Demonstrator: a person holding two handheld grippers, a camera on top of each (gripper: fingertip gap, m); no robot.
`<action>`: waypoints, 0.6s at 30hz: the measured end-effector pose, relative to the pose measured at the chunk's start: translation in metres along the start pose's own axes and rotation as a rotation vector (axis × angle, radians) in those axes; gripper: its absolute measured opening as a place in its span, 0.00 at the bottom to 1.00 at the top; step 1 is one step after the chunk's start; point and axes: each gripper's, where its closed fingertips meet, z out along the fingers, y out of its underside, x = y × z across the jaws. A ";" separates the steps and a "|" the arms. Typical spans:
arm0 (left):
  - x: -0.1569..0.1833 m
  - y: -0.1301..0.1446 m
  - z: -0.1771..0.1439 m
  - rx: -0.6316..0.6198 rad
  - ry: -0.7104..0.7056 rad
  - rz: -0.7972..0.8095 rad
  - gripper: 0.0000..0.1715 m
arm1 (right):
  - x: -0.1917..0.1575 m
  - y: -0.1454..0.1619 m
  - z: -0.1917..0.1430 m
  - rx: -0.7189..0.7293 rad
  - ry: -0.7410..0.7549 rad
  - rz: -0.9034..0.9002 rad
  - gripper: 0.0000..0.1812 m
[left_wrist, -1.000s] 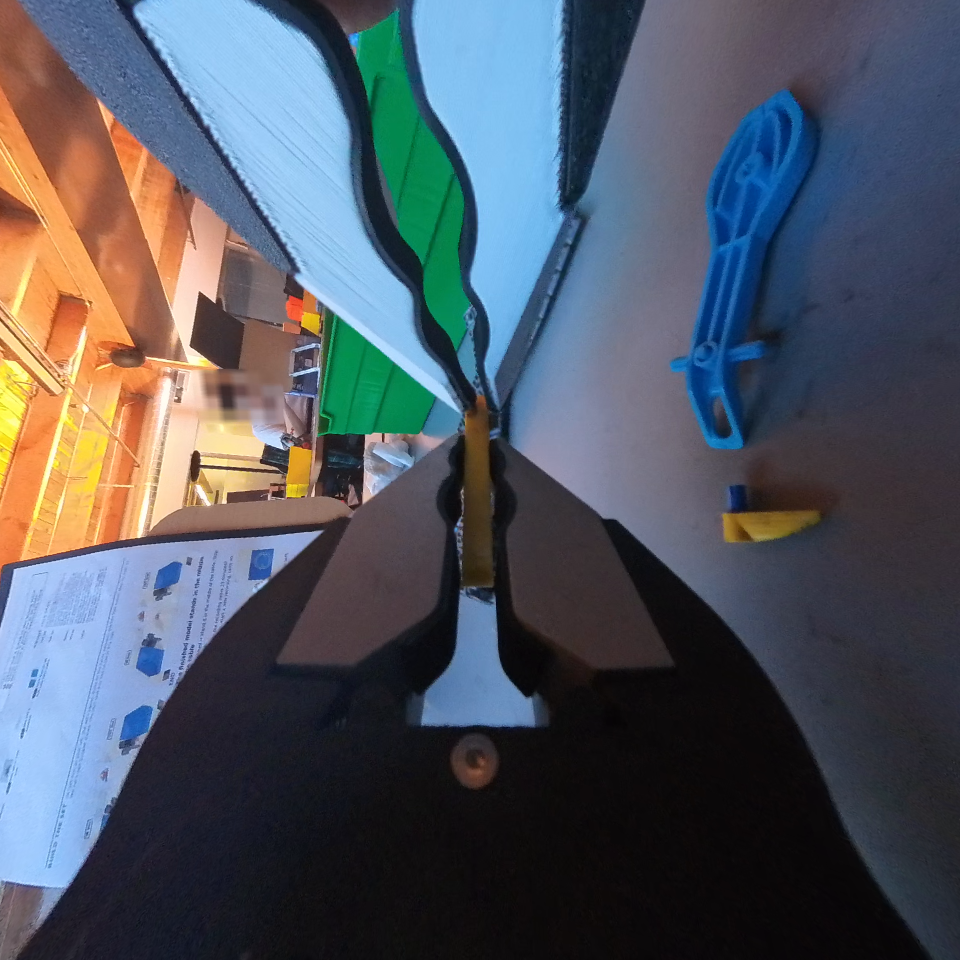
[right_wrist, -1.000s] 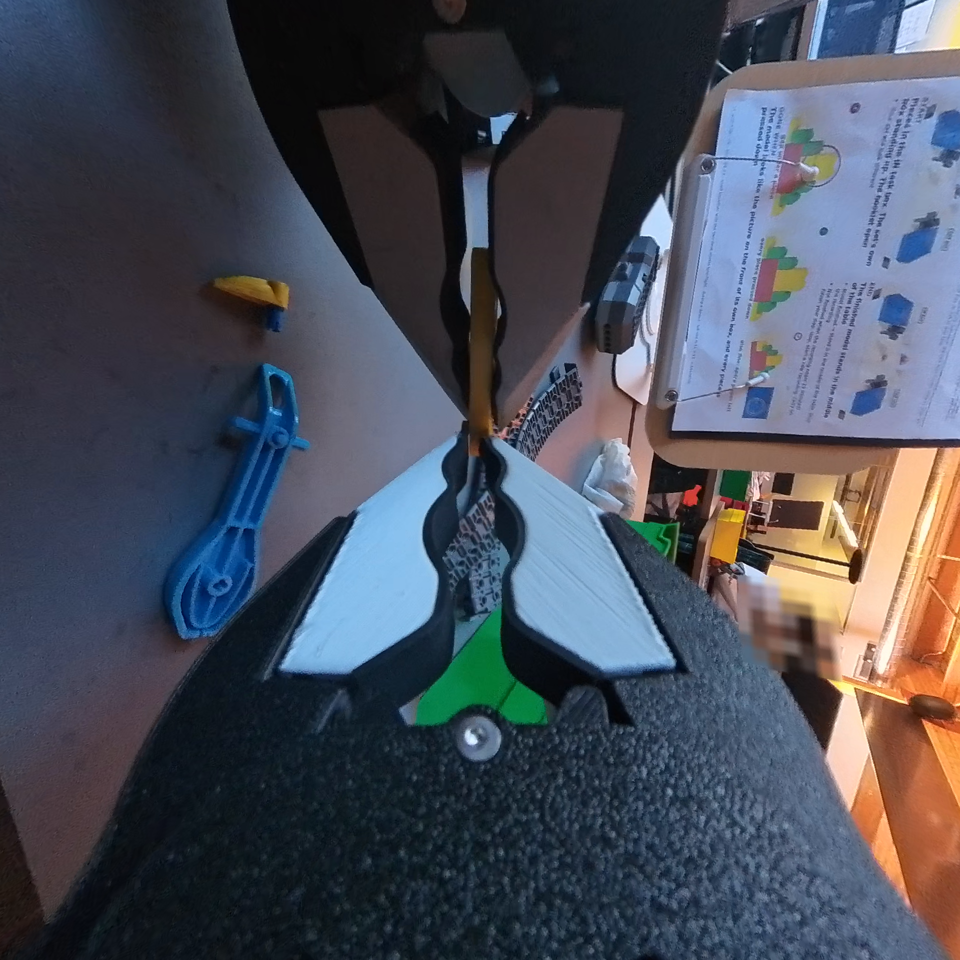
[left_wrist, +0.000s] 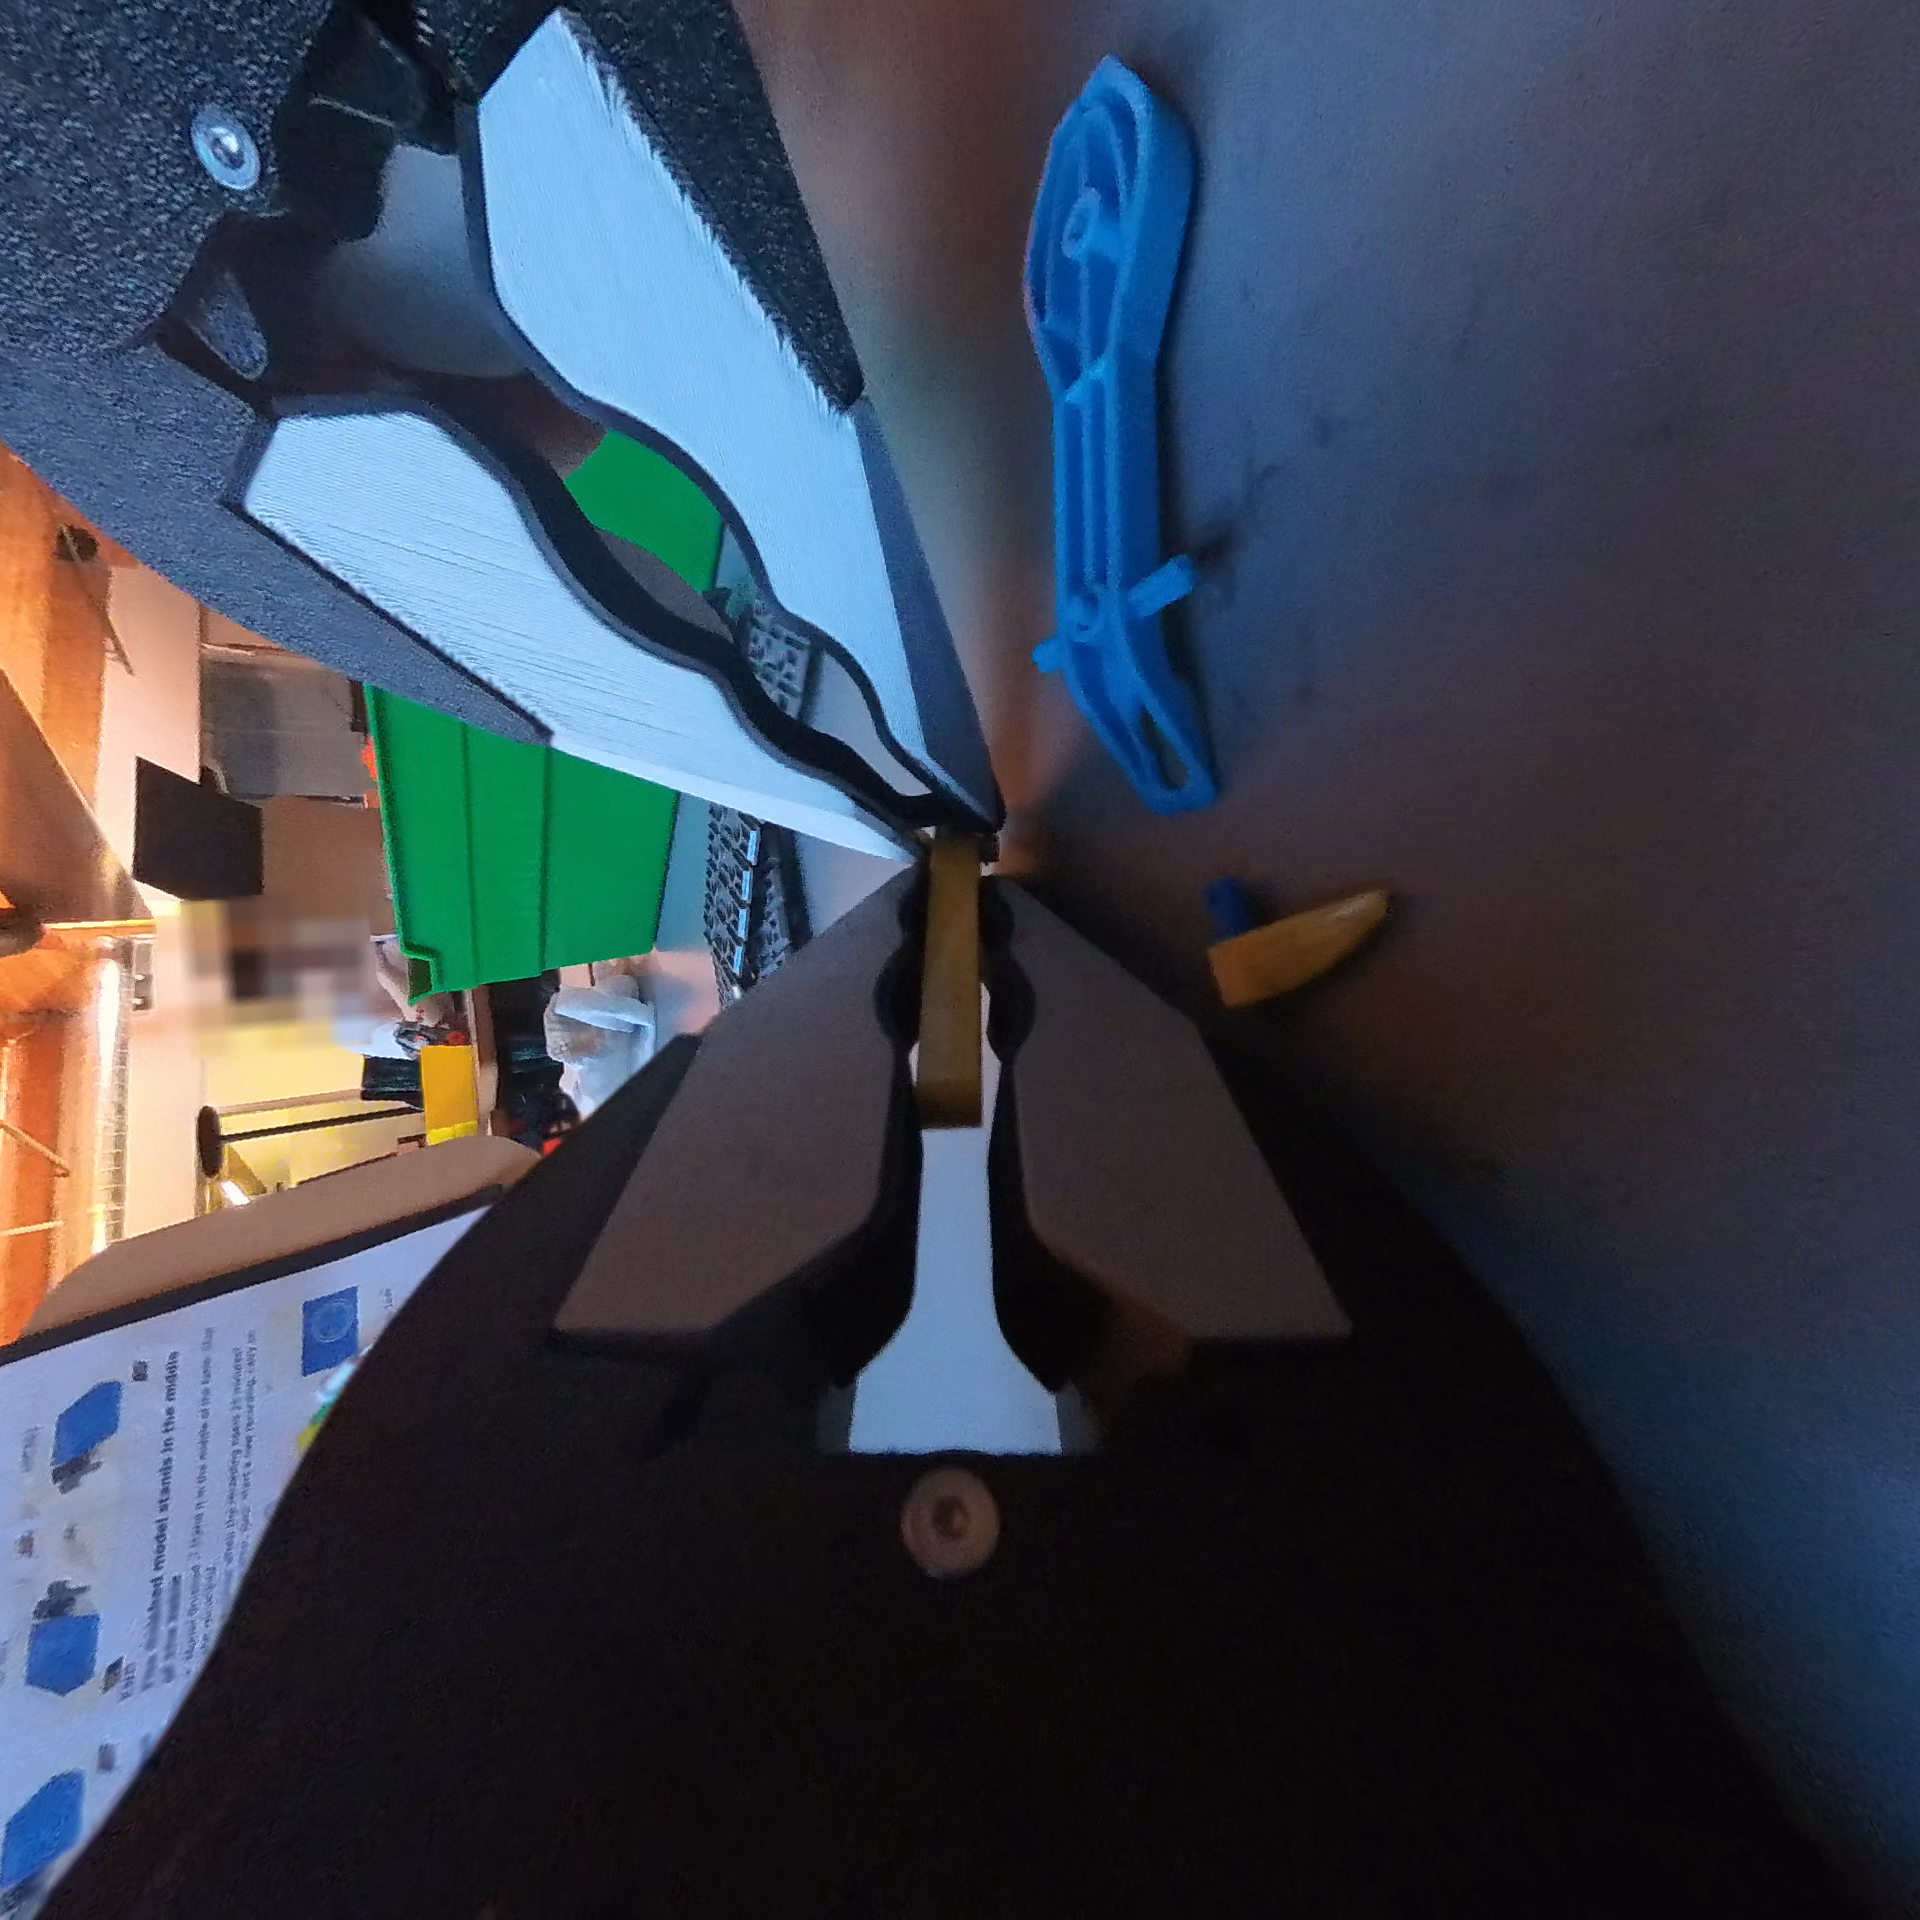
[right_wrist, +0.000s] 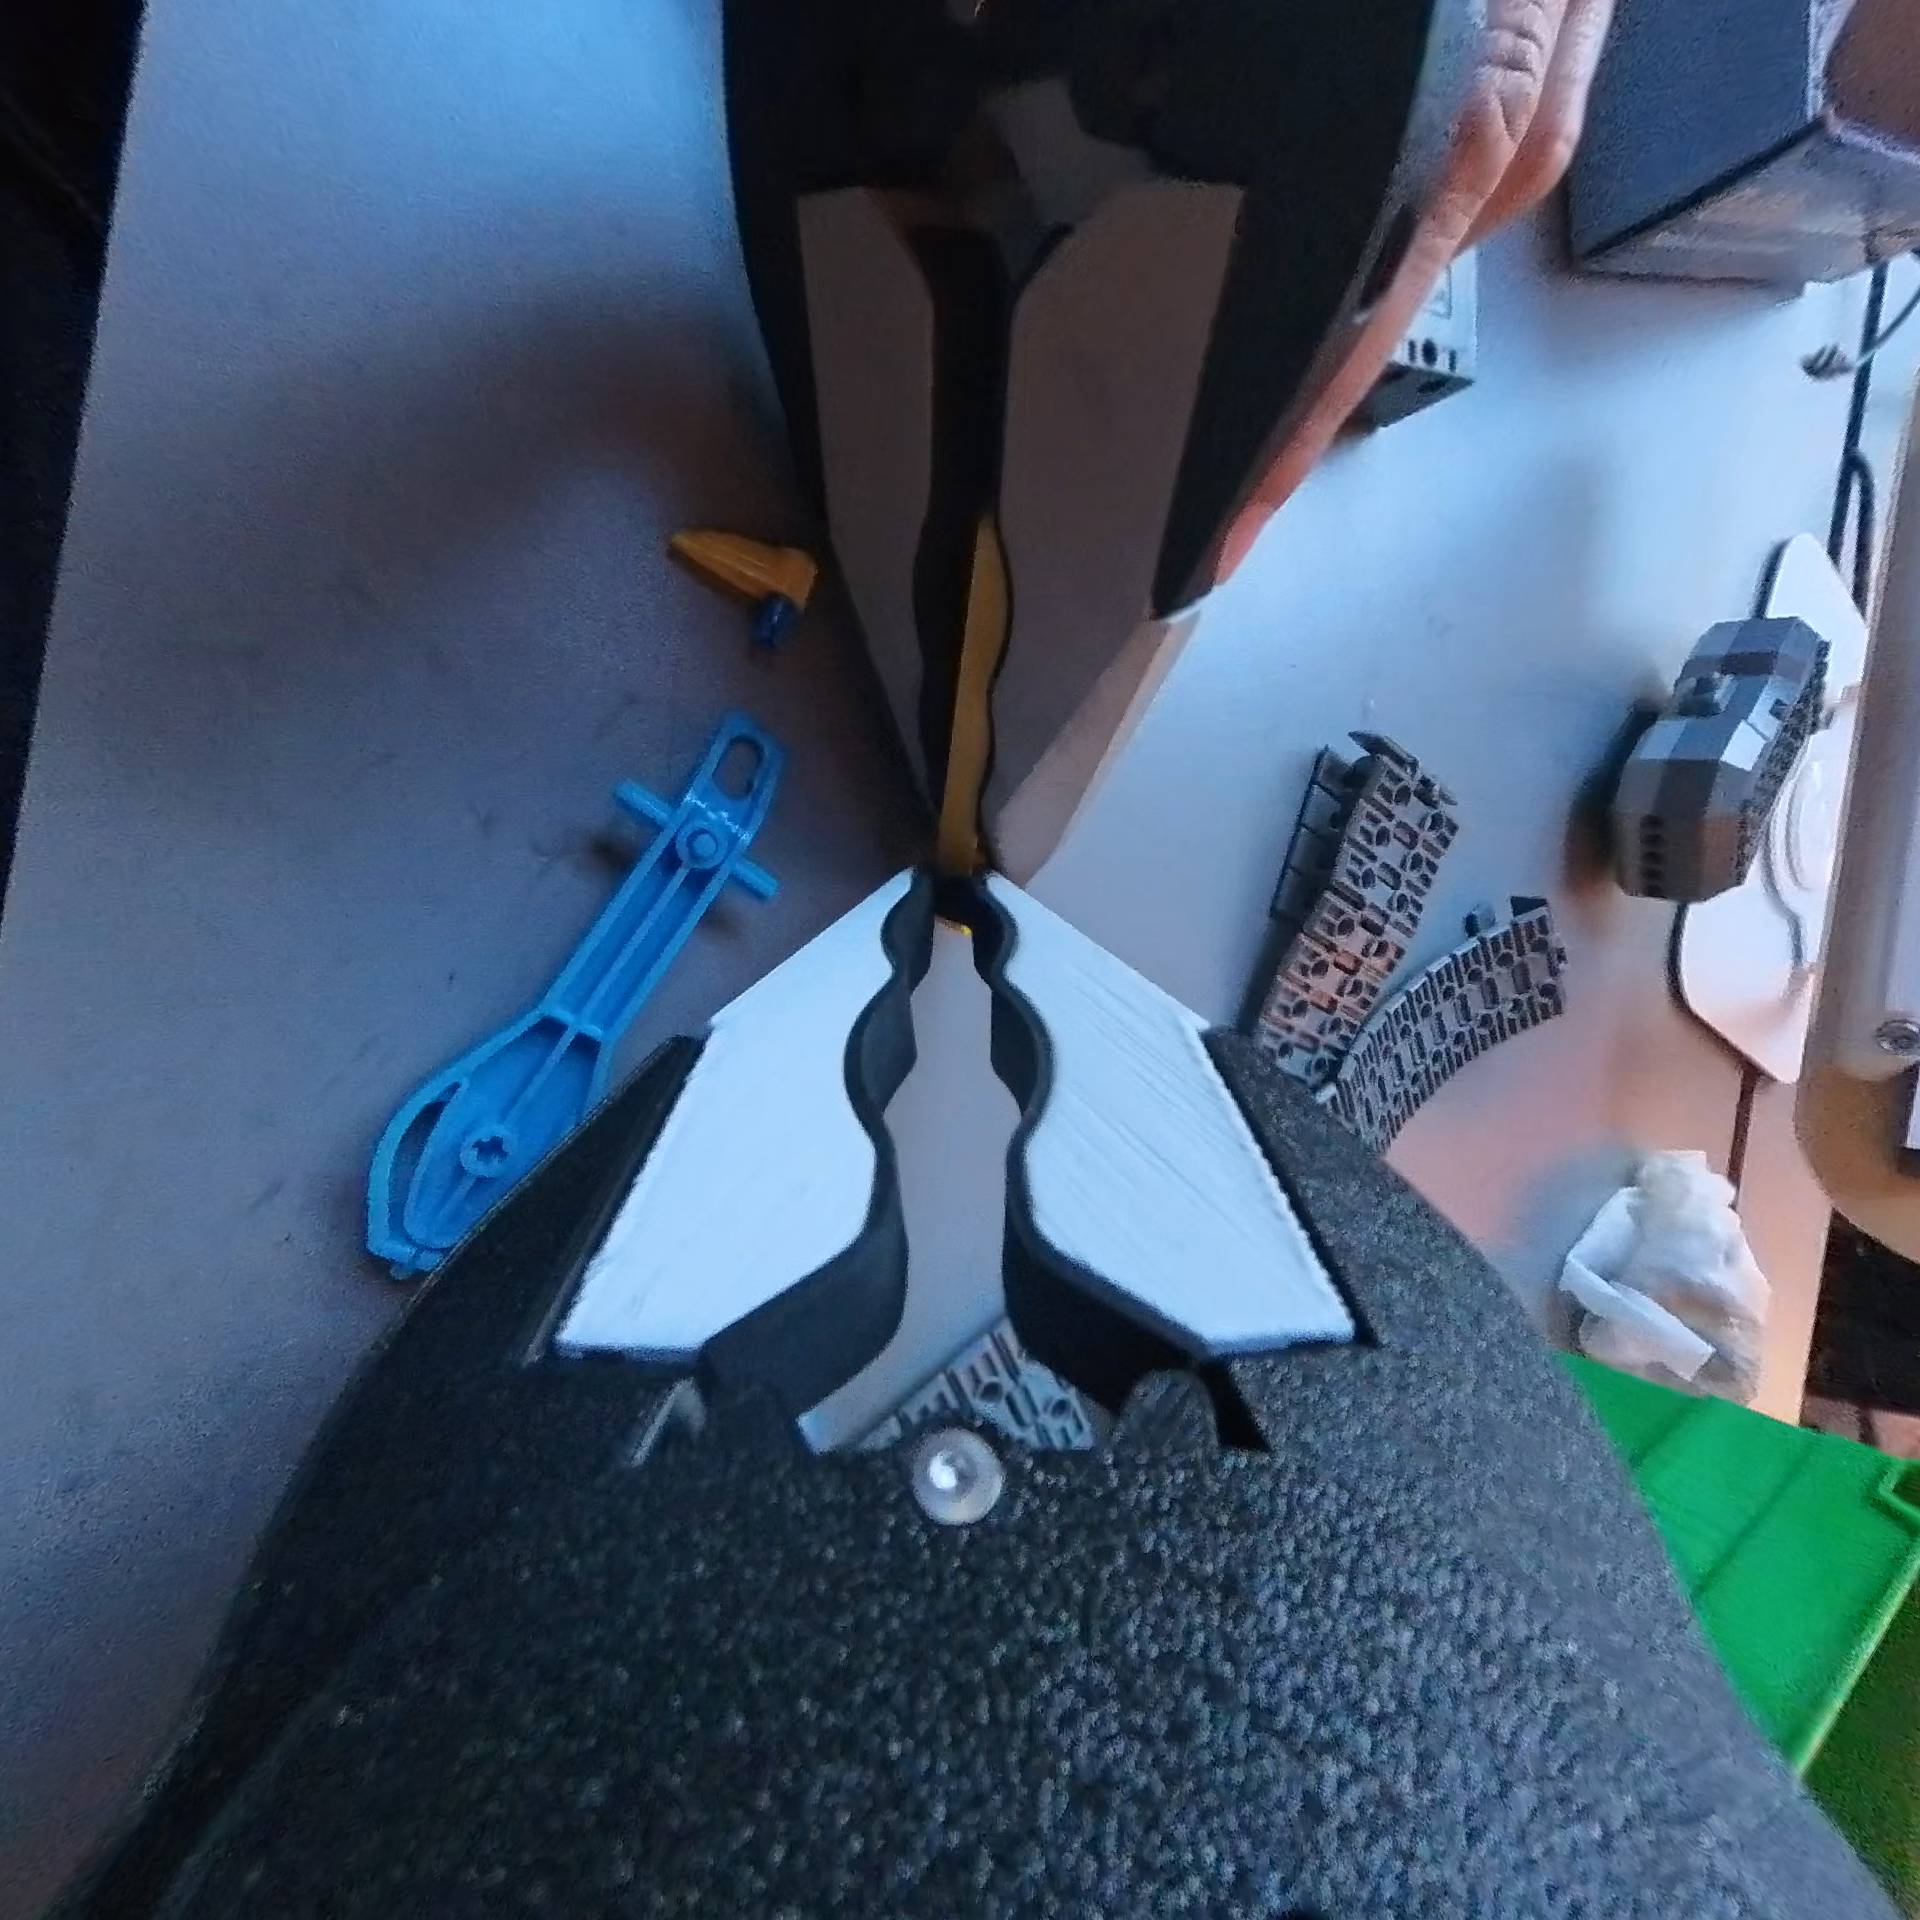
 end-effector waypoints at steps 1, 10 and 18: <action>0.000 0.000 0.000 0.003 0.000 -0.001 0.04 | 0.000 0.000 0.000 0.002 0.003 -0.014 0.02; -0.001 0.001 0.000 0.041 0.011 -0.055 0.04 | 0.001 0.000 0.000 -0.030 -0.025 -0.150 0.01; -0.005 0.006 -0.006 -0.052 -0.064 -0.106 0.10 | 0.002 -0.002 0.004 -0.035 0.093 -0.092 0.01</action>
